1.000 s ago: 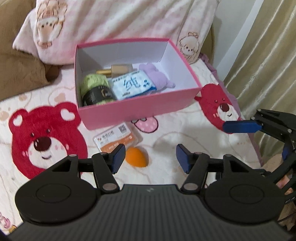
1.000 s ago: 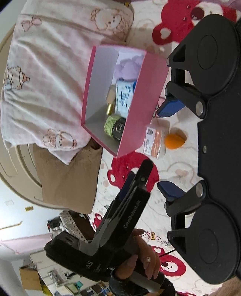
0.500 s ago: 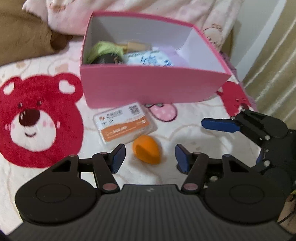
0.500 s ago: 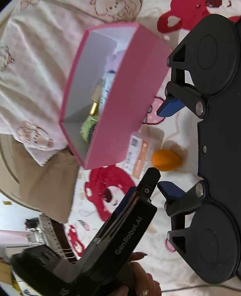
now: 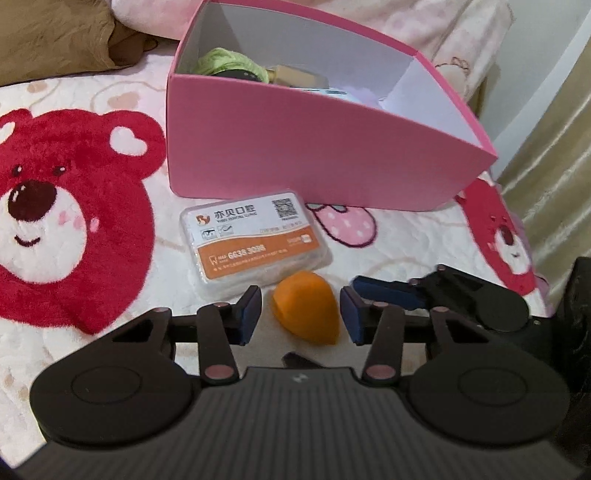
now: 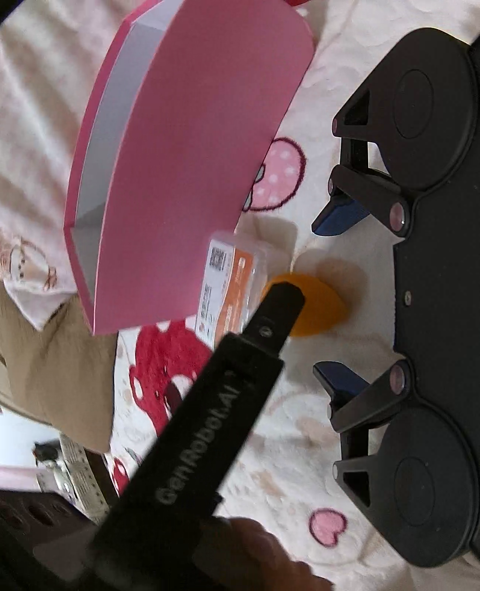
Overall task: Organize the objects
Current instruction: 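Close the right tool on the orange makeup sponge, then lift the orange sponge and carry it over the pink box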
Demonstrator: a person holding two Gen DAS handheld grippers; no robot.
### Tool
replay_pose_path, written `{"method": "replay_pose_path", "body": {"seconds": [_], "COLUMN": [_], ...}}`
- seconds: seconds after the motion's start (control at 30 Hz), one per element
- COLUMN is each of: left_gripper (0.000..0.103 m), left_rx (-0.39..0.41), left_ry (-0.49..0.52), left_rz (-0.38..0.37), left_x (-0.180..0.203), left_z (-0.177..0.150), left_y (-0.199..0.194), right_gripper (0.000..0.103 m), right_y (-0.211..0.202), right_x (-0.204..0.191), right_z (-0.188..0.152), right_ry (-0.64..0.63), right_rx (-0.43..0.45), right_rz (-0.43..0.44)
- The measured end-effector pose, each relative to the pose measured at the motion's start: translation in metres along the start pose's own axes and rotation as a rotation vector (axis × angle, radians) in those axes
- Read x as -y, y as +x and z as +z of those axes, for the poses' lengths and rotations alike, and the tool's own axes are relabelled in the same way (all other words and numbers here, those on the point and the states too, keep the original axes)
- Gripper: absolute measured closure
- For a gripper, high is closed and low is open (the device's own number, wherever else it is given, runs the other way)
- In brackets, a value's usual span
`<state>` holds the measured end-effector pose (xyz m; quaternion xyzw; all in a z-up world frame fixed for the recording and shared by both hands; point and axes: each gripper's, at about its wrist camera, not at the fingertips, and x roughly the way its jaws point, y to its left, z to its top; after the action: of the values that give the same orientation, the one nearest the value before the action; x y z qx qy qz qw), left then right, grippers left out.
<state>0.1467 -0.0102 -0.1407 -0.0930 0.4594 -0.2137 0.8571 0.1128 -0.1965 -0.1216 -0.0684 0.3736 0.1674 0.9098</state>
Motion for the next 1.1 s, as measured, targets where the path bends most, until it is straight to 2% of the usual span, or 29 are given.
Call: {"method": "replay_pose_path", "body": {"seconds": [0.1, 0.17, 0.3, 0.43, 0.5, 0.6, 0.7, 0.83, 1.0, 1.1], "left_gripper": [0.059, 0.066, 0.068, 0.069, 0.069, 0.069, 0.069, 0.069, 0.069, 0.069], "left_rx": [-0.003, -0.011, -0.004, -0.008, -0.015, -0.005, 0.002, -0.017, -0.055, -0.083], "left_ry": [-0.005, -0.025, -0.046, -0.109, -0.11, -0.084, -0.1, -0.117, -0.077, -0.075], "left_rz": [-0.008, -0.033, -0.024, -0.072, -0.065, -0.048, -0.057, -0.108, -0.146, -0.161], "left_x": [0.002, 0.006, 0.009, 0.005, 0.007, 0.015, 0.015, 0.018, 0.04, 0.053], "left_z": [0.001, 0.001, 0.0, -0.002, -0.003, -0.008, -0.011, -0.015, -0.014, -0.008], "left_y": [0.008, 0.011, 0.012, 0.009, 0.01, 0.008, 0.003, -0.008, -0.019, -0.023], "right_gripper": [0.025, 0.025, 0.047, 0.063, 0.063, 0.064, 0.064, 0.065, 0.065, 0.065], "right_y": [0.004, 0.004, 0.002, -0.006, -0.008, -0.007, -0.014, -0.036, -0.062, -0.076], "right_x": [0.001, 0.002, 0.006, 0.007, 0.005, 0.011, 0.013, 0.012, 0.018, 0.028], "right_z": [0.004, 0.004, -0.001, -0.005, -0.008, -0.01, -0.009, -0.015, -0.021, -0.021], "right_ry": [0.002, 0.014, 0.047, 0.058, 0.052, 0.083, 0.099, 0.101, 0.058, 0.1], "right_rx": [0.009, 0.017, 0.034, 0.045, 0.035, 0.03, 0.03, 0.027, 0.03, 0.026], "right_rz": [0.005, 0.016, 0.012, 0.061, 0.05, 0.069, 0.088, 0.1, 0.107, 0.126]}}
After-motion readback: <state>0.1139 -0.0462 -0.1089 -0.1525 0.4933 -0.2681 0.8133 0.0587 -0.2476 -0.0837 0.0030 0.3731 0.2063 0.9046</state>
